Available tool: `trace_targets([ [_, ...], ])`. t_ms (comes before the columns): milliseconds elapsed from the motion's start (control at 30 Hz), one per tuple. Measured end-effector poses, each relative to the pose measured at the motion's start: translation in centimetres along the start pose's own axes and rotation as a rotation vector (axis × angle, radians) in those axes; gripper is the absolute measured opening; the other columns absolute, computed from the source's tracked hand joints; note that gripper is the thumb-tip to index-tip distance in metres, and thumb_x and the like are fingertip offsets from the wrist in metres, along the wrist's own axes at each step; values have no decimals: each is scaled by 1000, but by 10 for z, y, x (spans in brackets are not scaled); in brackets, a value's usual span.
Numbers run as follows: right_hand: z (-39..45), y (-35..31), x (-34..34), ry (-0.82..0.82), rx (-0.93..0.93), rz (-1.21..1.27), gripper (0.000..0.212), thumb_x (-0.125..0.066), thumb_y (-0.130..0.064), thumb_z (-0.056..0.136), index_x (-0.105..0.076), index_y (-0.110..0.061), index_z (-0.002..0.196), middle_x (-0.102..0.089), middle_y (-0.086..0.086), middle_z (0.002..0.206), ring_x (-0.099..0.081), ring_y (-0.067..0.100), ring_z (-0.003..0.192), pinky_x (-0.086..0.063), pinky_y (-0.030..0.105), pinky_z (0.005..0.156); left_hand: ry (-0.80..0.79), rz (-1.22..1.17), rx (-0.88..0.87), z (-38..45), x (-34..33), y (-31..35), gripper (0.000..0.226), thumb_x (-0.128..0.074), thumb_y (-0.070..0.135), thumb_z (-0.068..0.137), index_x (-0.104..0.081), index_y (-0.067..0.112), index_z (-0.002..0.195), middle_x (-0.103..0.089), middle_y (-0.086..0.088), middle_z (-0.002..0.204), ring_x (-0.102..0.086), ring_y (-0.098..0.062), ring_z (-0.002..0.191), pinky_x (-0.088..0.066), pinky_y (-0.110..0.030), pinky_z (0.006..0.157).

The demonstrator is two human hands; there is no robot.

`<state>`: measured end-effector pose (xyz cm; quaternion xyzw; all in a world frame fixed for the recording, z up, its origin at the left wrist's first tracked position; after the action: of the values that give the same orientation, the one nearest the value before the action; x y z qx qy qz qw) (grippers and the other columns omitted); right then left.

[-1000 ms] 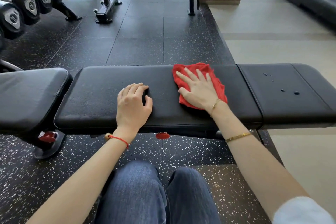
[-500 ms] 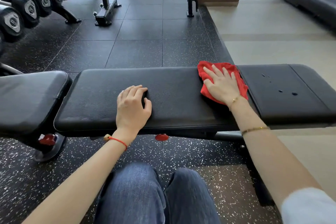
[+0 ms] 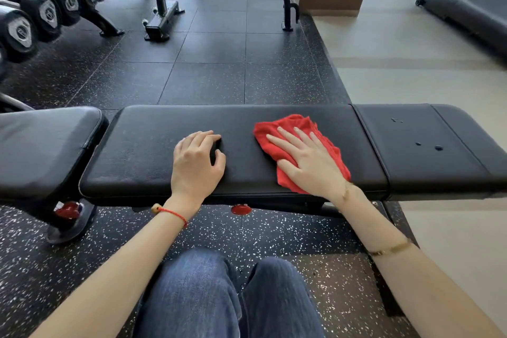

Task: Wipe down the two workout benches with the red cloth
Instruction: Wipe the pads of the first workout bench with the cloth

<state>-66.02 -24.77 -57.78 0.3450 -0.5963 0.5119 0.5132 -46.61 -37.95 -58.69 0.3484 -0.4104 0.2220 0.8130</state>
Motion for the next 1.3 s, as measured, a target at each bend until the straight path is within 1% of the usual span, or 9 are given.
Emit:
trace_targets([
  [167, 8, 56, 14, 43, -234, -18, 54, -42, -39, 96, -28, -45, 148, -18, -12, 161, -11, 21, 150, -2, 43, 122, 1, -2, 4, -1, -1, 0, 33, -59, 20, 91, -66, 14, 123, -65, -3, 129, -55, -23, 125, -39, -46, 113],
  [300, 52, 63, 15, 21, -414, -27, 54, -32, -42, 97, -22, -45, 150, -12, -12, 163, -8, 27, 150, 2, 47, 121, 3, 22, 7, 0, -1, 3, 33, -58, 20, 91, -66, 14, 122, -65, -4, 129, -55, -23, 125, -39, -44, 113],
  [367, 70, 45, 10, -3, -390, -29, 54, -31, -42, 96, -22, -45, 150, -11, -12, 163, -7, 29, 150, 3, 49, 121, 8, 24, 8, 0, -1, 3, 32, -59, 19, 90, -66, 14, 120, -66, -4, 127, -56, -23, 124, -39, -44, 111],
  [467, 76, 3, 1, -30, -235, -12, 55, -33, -41, 96, -22, -45, 150, -11, -13, 162, -7, 28, 150, 4, 49, 121, 9, 13, 20, 1, 0, 2, 31, -60, 18, 88, -67, 15, 119, -66, -3, 126, -56, -23, 123, -39, -44, 110],
  [633, 21, -31, -8, -9, 2, 3, 57, -37, -39, 93, -25, -46, 149, -16, -16, 161, -7, 22, 151, 2, 44, 122, 14, -5, 15, 1, 1, 0, 31, -60, 17, 88, -67, 17, 118, -66, -1, 126, -56, -22, 123, -38, -43, 110],
  [800, -16, 17, 5, 65, -106, -32, 56, -43, -38, 94, -30, -46, 147, -21, -16, 160, -13, 19, 150, -3, 41, 122, -4, -3, 10, 0, 0, -1, 32, -58, 18, 90, -66, 16, 121, -65, -1, 129, -54, -21, 126, -37, -43, 112],
  [1033, 53, 74, 19, 33, -429, -24, 55, -33, -40, 96, -25, -44, 149, -13, -13, 162, -10, 27, 150, 1, 48, 121, -7, 39, 24, 1, -1, 5, 32, -57, 14, 89, -64, 14, 120, -64, -5, 127, -54, -25, 124, -37, -45, 112],
  [1167, 94, 24, 6, -31, -297, -6, 55, -31, -40, 96, -23, -45, 150, -14, -13, 162, -9, 27, 150, 3, 50, 121, -10, 63, 27, 2, -1, 6, 30, -57, 15, 88, -64, 15, 118, -64, -3, 123, -54, -25, 121, -37, -44, 109],
  [1300, 76, -31, -8, -27, -77, -13, 56, -36, -39, 95, -24, -45, 149, -15, -14, 162, -8, 26, 150, 3, 49, 121, -3, 51, 29, 2, -1, 3, 30, -57, 17, 87, -64, 17, 117, -64, 0, 123, -54, -24, 121, -36, -42, 109],
])
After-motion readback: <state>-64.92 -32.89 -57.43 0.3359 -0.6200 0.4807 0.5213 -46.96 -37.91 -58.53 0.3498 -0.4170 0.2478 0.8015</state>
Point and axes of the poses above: each hand's wrist, its own z-axis towards the middle knuckle, its own x-axis out of the back of the hand, y = z × x, the point moved 5 cm from there along z, towards the middle knuckle
